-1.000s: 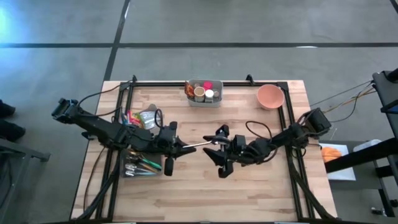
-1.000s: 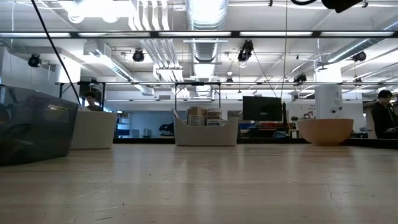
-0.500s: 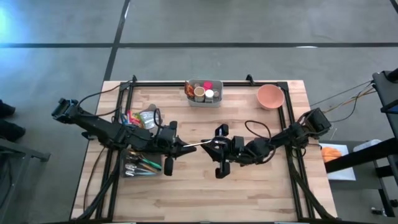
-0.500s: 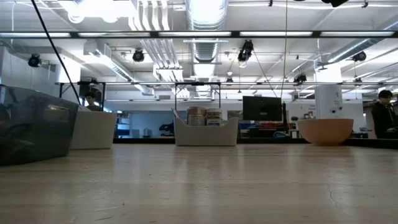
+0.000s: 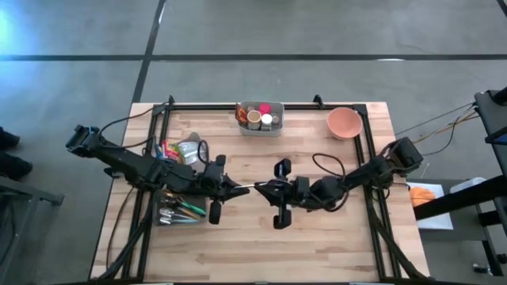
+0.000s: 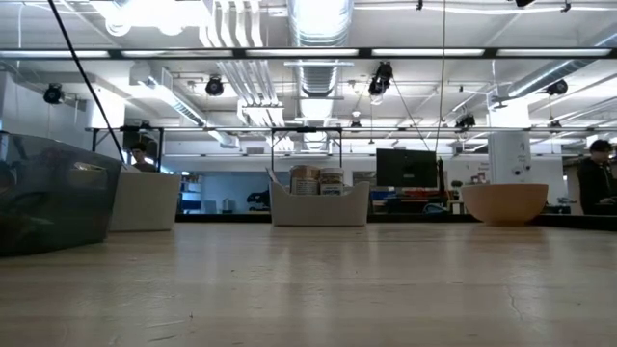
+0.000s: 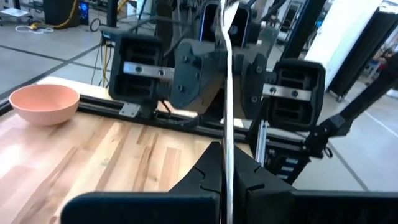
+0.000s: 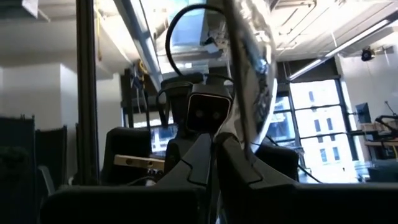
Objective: Pick & Place Food Item
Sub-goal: Put the silver spoon into the black bin
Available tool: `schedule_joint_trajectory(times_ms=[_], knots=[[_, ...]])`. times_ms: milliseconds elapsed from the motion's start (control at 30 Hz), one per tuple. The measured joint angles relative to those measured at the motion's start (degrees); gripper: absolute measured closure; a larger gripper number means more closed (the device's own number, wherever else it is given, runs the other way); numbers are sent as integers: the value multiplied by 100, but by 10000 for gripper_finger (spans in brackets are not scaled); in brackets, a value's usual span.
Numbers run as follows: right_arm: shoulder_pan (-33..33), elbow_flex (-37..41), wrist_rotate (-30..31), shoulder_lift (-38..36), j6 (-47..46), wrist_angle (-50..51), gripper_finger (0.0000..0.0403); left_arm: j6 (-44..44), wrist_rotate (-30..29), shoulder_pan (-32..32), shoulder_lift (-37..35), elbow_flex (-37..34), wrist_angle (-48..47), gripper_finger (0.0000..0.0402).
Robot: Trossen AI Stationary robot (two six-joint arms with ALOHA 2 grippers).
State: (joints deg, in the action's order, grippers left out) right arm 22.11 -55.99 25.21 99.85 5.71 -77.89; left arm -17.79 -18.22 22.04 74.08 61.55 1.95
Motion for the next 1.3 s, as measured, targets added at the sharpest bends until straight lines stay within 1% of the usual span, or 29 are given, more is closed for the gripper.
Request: schedule_joint_trajectory(times_ms=[133,233,367,467,567,667,767,833,900,1000,1067,1300], knots=[[0,-2,-24,-219,60,626,394,-2,165,0,0,3,-198,401],[0,-72,-48,-547,-64,1723,394,-23,319,-2,0,34,-508,393],[0,-424,-45,-1005,-413,3717,394,-23,390,-2,-2,57,-882,357],[0,-810,-39,-1166,-729,5100,394,-26,394,-2,-2,57,-1033,323],[-6,-1194,-84,-1170,-886,6002,394,-23,453,-2,-4,57,-1060,297],[-20,-1571,-285,-1084,-950,6723,394,-23,498,-1,-7,60,-1058,284],[-20,-1882,-318,-992,-957,7222,394,-21,549,-2,-11,62,-1088,282],[-20,-2031,-366,-934,-961,7350,394,-19,663,-2,-11,62,-1090,282],[-28,-2152,-568,-899,-938,7467,395,-17,759,-2,-11,62,-1091,281],[-48,-2213,-911,-886,-895,7479,395,-17,799,-1,-11,62,-1102,281],[-70,-2214,-1036,-887,-896,7500,395,-15,813,0,-11,64,-1104,281],[-140,-2257,-1078,-895,-976,8075,395,-19,885,-4,-11,64,-1106,281]])
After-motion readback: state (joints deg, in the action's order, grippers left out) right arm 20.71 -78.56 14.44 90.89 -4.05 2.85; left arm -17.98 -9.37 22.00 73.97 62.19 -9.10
